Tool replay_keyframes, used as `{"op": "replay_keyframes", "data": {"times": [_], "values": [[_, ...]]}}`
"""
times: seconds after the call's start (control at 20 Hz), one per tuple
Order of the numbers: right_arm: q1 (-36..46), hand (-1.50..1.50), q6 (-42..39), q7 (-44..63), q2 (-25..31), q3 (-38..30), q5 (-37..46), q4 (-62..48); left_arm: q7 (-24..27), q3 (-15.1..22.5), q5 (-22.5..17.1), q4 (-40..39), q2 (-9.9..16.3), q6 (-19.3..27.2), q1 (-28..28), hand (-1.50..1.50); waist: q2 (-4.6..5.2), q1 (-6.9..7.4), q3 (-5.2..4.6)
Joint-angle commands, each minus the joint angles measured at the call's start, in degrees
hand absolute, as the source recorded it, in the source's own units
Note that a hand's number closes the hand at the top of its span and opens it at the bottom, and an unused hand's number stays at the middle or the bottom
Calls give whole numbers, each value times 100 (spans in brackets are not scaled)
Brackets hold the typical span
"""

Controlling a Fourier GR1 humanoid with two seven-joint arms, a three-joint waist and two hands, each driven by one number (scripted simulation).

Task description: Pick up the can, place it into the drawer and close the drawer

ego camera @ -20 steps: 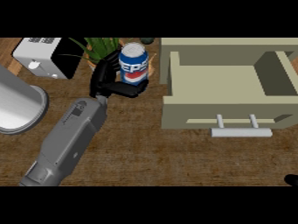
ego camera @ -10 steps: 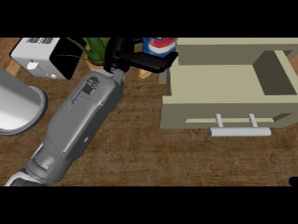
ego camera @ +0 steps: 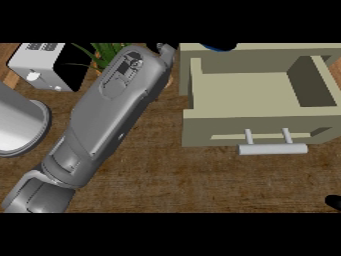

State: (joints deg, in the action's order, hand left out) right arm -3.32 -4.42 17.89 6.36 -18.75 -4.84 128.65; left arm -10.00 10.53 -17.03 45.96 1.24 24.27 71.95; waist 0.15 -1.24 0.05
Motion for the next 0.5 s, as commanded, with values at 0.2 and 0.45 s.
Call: {"op": "replay_keyframes", "data": {"times": [0.2,0.45], "values": [[-154,-150,-83,-18,-23,8,-44,114,14,-60,-91,-1227,-122,76,1138,150,26,-112,3],[473,-150,79,26,116,49,81,-268,-46,283,-558,-1722,-123,280,1638,150,63,-197,8]]}}
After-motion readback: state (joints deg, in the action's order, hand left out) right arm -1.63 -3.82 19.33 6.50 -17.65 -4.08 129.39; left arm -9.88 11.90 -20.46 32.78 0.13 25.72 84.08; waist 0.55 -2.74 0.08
